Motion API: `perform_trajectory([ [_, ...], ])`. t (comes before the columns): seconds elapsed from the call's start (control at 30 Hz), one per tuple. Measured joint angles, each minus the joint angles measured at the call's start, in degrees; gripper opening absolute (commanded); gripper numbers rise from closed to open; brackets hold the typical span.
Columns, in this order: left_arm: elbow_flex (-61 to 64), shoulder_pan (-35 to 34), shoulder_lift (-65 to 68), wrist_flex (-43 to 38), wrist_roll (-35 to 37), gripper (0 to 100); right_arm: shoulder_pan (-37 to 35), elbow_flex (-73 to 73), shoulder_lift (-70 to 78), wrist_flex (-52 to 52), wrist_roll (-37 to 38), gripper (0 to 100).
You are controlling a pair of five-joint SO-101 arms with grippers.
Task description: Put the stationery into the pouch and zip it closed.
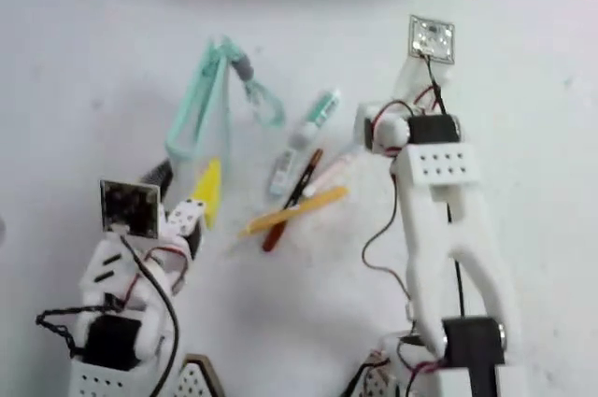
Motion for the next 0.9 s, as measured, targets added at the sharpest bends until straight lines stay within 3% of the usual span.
perform_trajectory([
  [0.33,0.0,0.26,0.18,0.79,0.0,21,0.0,-6.07,23.56,-8.18,-9.49,26.7],
  [0.7,0.0,0.18,0.18,0.79,0.0,21,-0.62,-36.84,49.32,4.75,-17.85,26.5],
  [0.77,0.0,0.18,0.18,0.79,0.0,21,-1.05,-41.93,52.84,7.56,-18.2,22.9],
  [0.9,0.0,0.18,0.18,0.79,0.0,21,-1.32,-50.2,58.55,13.45,-18.99,4.5],
])
